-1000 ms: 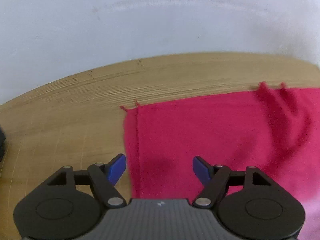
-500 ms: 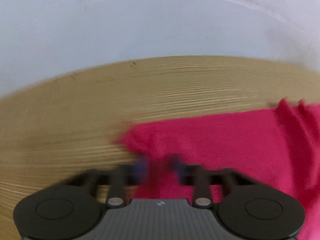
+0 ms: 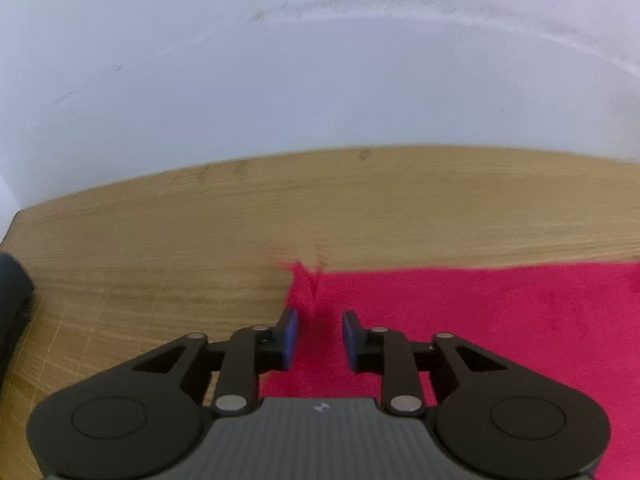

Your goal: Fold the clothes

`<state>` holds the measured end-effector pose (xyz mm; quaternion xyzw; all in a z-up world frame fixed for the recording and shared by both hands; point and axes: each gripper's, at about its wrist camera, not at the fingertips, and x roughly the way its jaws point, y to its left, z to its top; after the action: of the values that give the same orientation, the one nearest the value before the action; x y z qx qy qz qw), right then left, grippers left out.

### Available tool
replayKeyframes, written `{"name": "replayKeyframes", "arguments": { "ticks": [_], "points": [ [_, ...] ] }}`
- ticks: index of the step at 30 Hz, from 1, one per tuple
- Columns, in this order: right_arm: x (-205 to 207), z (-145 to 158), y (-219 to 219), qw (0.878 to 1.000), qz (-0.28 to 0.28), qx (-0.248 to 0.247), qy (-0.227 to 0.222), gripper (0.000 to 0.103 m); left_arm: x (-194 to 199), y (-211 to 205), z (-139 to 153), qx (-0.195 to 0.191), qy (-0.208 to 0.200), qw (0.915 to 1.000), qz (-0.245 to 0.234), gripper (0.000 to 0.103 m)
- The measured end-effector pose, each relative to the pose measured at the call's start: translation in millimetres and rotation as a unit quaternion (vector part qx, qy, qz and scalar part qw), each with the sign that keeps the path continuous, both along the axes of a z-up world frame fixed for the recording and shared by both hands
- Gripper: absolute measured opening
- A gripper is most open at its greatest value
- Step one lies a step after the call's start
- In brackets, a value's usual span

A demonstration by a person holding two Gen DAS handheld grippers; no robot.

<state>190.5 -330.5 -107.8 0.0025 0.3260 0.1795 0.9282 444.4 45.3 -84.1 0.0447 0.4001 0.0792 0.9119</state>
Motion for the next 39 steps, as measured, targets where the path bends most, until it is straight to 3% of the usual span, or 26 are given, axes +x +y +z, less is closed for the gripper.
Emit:
{"name": "replayKeyframes", "arguments": {
  "ticks": [3, 5, 6, 9, 11, 13, 14, 19, 22, 29, 36, 38, 39],
  "points": [
    [62, 3, -44, 0.997, -0.071, 0.02, 0.003, 0.059, -1, -19, 7, -0.005, -0.008, 0.999, -0.043, 0.039],
    [101, -10, -78, 0.987, -0.145, 0.053, 0.041, 0.06, 1, -27, 9, -0.009, -0.009, 0.9977, -0.067, 0.041],
    [114, -17, -92, 0.981, -0.177, 0.065, 0.051, 0.059, 5, -25, 9, -0.009, -0.007, 0.9977, -0.067, 0.042],
    [126, -40, -114, 0.969, -0.245, 0.028, 0.035, 0.058, 22, 2, 4, -0.014, 0.004, 0.9993, -0.033, 0.042],
    [122, -48, -113, 0.97, -0.242, -0.01, 0.003, 0.058, 36, 37, -4, -0.046, 0.034, 0.998, -0.025, 0.042],
    [120, -53, -110, 0.971, -0.235, -0.04, -0.009, 0.07, 40, 65, -9, -0.053, 0.042, 0.9976, -0.014, 0.042],
    [119, -56, -108, 0.971, -0.231, -0.055, -0.016, 0.071, 38, 79, -9, -0.06, 0.04, 0.9973, -0.007, 0.042],
    [118, -59, -108, 0.972, -0.23, -0.051, -0.015, 0.071, 24, 122, -9, -0.082, 0.036, 0.9959, -0.006, 0.041],
    [116, -62, -104, 0.972, -0.23, -0.055, -0.016, 0.071, 13, 118, -9, -0.042, 0.04, 0.9978, -0.033, 0.041],
    [114, -60, -106, 0.971, -0.232, -0.058, -0.016, 0.071, 1, 117, -31, -0.036, 0.054, 0.9945, -0.082, 0.041],
    [115, -60, -107, 0.97, -0.234, -0.06, -0.016, 0.071, 8, 130, -38, -0.081, 0.046, 0.9938, -0.062, 0.043],
    [115, -60, -107, 0.97, -0.234, -0.06, -0.016, 0.071, 5, 122, -34, -0.055, 0.044, 0.9964, -0.048, 0.053],
    [116, -60, -107, 0.97, -0.234, -0.06, -0.016, 0.071, 4, 118, -32, -0.018, 0.044, 0.9985, -0.026, 0.054]
  ]
}}
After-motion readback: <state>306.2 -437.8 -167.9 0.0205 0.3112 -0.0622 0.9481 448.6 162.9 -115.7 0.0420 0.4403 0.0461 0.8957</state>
